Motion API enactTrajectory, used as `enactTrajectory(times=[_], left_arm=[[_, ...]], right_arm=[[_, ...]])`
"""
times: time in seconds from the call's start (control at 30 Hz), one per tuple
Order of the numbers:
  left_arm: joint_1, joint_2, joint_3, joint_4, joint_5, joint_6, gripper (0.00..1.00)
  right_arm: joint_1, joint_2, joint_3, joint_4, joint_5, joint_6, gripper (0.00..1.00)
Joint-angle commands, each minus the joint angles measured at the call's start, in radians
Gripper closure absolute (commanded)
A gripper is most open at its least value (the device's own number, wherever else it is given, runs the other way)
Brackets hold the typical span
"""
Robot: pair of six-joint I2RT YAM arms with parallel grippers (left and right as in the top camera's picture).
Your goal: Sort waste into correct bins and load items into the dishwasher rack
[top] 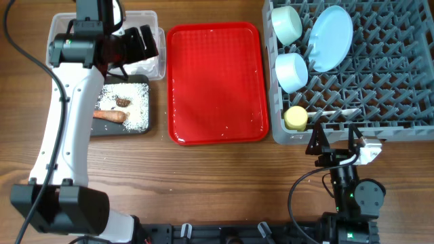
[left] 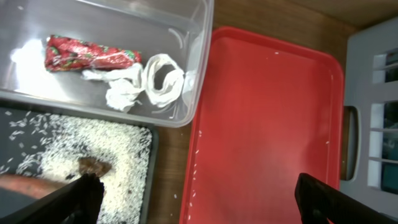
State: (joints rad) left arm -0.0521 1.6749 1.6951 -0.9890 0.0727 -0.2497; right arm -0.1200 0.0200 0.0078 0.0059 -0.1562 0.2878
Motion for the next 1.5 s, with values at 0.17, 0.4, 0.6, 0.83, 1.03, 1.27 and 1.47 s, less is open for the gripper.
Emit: enactTrajectory(times=[0.17,0.4,0.6,0.83,1.03,1.27,1.47], left_arm=[[0.005,-0.536,-0.619,0.641,-0.063,0.063,0.0],[0.005,-1.195,-1.289,0.851,-0.071,0.063,0.0],[0.005,-1.509,-1.507,0.852,-0.094,0.063,0.0],[0.029,-1.62,-1.622,0.928,-0.1,0.063,0.0],[0.028,-1.672,-1.677,0.992,-0.096,0.058,0.0],[0.028,-1.672,-1.689,0.914,-0.077,0.059,0.0],[0.028,-1.672,-1.689,0.917,-0.077,0.059,0.0]], right_arm=[[0.005,-0.015,-0.003,0.008,-0.009,0.009,0.0],[0.005,-0.015,-0.003,0.008,-0.009,0.009,0.0],[0.005,-0.015,-0.003,0.008,-0.009,0.009,0.0],[0.005,-0.015,-0.003,0.008,-0.009,0.01,0.0],[0.005,-0.015,-0.003,0.008,-0.009,0.009,0.0],[0.005,-0.015,-0.003,0.008,-0.009,0.01,0.0],[0.005,-0.015,-0.003,0.008,-0.009,0.01,0.01]])
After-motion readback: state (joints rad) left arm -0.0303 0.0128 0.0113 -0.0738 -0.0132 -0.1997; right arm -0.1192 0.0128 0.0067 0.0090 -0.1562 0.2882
